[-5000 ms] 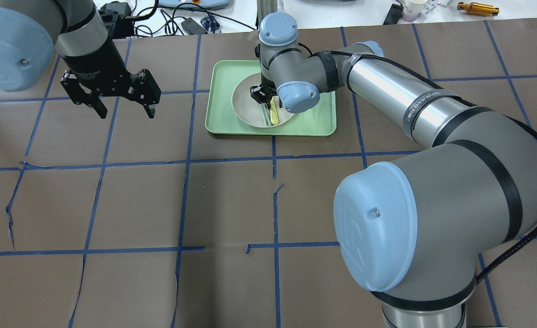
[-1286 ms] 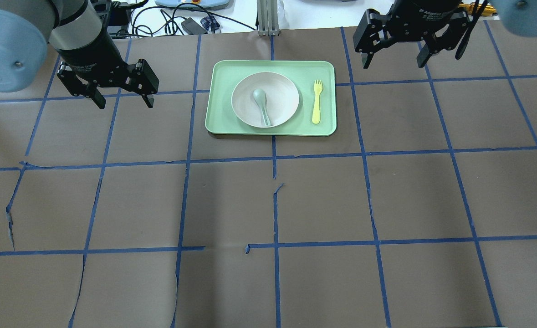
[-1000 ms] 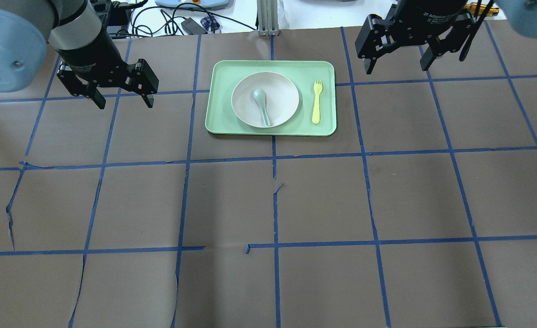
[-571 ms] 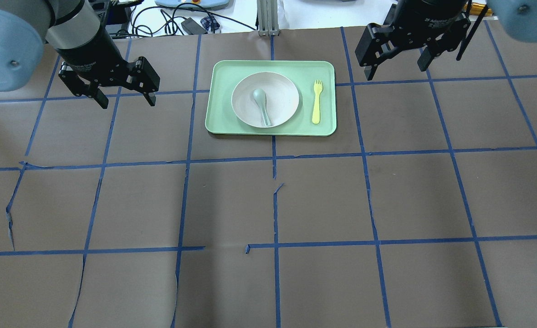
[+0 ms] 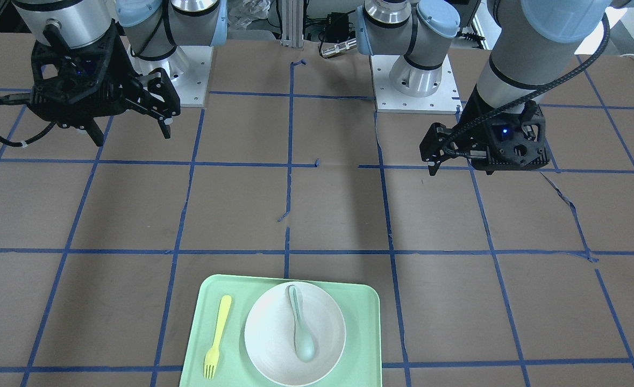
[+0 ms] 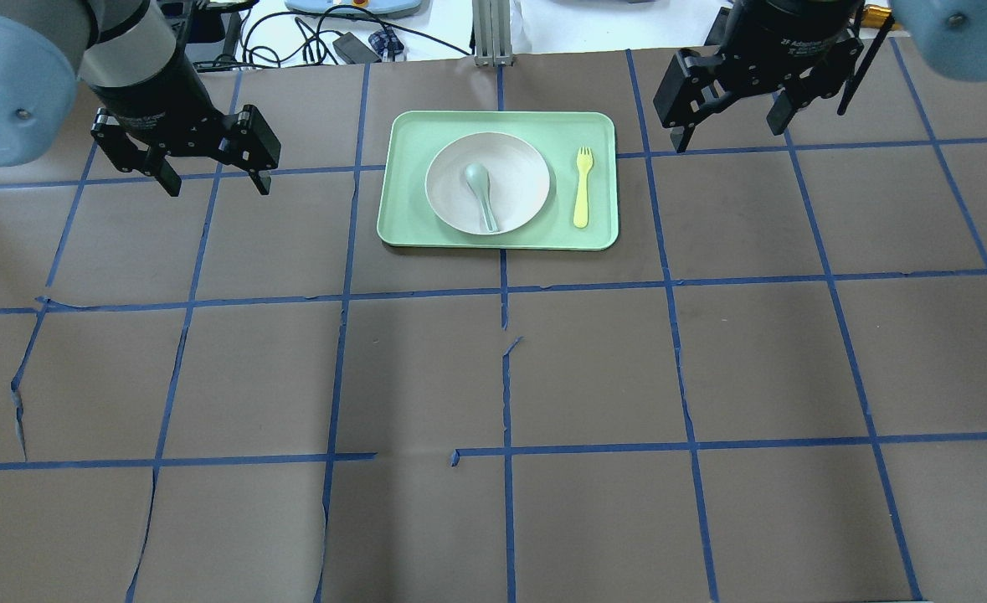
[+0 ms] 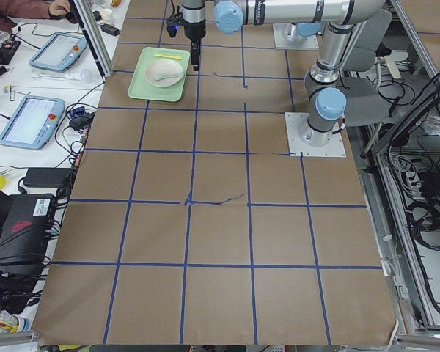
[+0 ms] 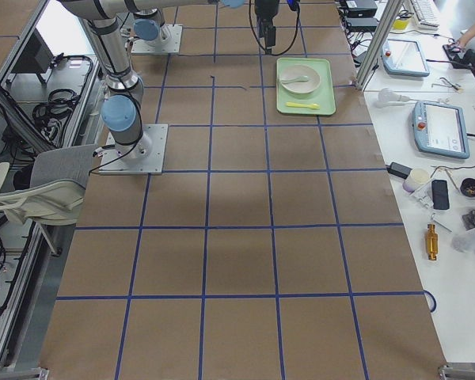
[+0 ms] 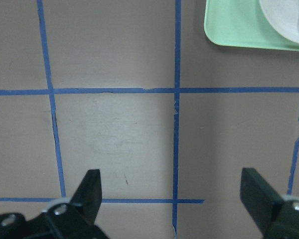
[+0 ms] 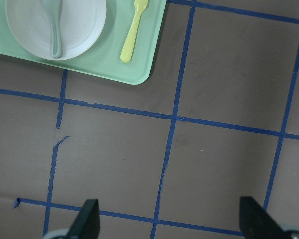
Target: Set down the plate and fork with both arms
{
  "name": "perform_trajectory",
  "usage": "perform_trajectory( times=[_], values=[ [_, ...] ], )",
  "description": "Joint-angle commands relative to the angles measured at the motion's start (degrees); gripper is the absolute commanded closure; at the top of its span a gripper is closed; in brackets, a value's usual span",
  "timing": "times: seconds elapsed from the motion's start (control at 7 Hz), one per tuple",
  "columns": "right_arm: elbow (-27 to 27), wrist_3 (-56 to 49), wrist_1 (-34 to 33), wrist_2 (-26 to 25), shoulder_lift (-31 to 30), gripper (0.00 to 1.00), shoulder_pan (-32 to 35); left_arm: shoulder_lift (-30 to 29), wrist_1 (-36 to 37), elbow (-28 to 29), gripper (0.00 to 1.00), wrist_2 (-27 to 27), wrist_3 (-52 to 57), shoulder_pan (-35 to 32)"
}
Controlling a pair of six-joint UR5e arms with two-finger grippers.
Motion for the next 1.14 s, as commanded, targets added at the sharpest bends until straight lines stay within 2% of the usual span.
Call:
perform_trajectory(
  times=[0.0, 0.43, 1.0],
  values=[
    [0.0, 0.0, 2.3, -2.5, -0.2, 0.0, -3.0, 0.0, 0.0, -0.1, 0.0, -0.2, 0.0, 0.0],
    [0.0, 1.0, 3.6, -2.8, -0.5, 0.0, -3.3, 0.3, -0.1, -0.1, 0.0, -2.3, 0.0, -0.1],
    [0.0, 1.0, 3.3, -1.4, -0.1, 0.0, -3.3, 0.4, -0.1, -0.1, 0.0, -1.7, 0.0, -0.1]
  ],
)
